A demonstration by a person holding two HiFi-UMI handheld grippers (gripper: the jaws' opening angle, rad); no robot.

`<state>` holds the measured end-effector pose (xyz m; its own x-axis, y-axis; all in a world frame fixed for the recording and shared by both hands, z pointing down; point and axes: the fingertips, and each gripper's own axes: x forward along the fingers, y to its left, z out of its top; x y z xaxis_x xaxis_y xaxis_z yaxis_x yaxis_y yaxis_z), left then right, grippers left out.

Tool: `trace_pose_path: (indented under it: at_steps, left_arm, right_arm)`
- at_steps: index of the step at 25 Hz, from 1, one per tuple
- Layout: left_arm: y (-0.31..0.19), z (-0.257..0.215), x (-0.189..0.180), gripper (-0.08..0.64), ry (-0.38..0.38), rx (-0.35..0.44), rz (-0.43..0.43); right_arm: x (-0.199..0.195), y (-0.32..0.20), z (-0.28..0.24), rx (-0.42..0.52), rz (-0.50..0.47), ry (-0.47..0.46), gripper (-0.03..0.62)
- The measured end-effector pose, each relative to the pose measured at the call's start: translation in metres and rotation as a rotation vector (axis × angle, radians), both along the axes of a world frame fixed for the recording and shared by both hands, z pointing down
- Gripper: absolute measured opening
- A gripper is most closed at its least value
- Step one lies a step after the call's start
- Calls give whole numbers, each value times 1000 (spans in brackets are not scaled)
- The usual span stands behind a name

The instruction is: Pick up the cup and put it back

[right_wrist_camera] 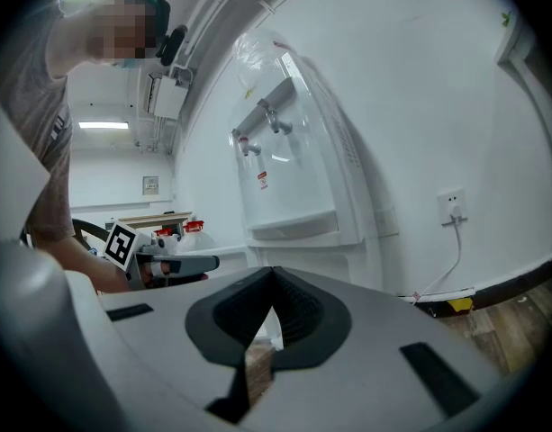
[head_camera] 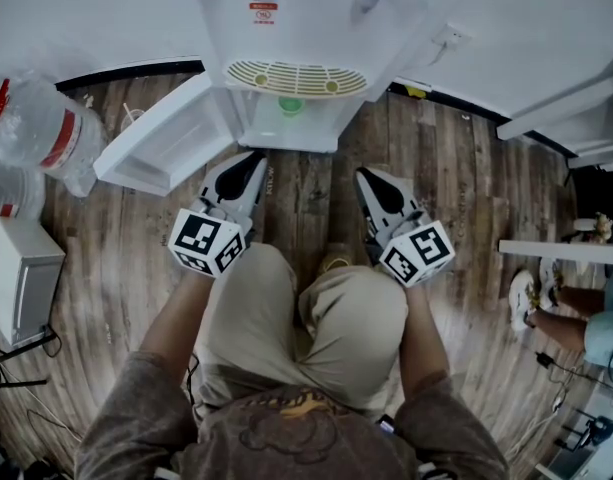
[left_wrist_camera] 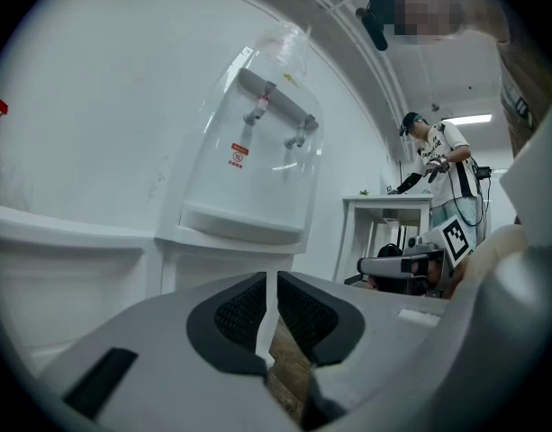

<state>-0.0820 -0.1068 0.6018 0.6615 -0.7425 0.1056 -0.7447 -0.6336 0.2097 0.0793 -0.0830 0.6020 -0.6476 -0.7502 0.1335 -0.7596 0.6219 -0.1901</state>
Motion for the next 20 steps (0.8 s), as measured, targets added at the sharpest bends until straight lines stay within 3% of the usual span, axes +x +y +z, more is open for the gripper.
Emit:
trace_pose_path:
  at_steps: [14,20]
  left_arm:
    - [-21,31,-2,365,1,-13,-42]
    - [-45,70,8,408,0,-61,-46]
  right_arm:
    - [-5,0,5,-11,-21,-17,2]
    - [-8,8,0,-7,-38,-41,2]
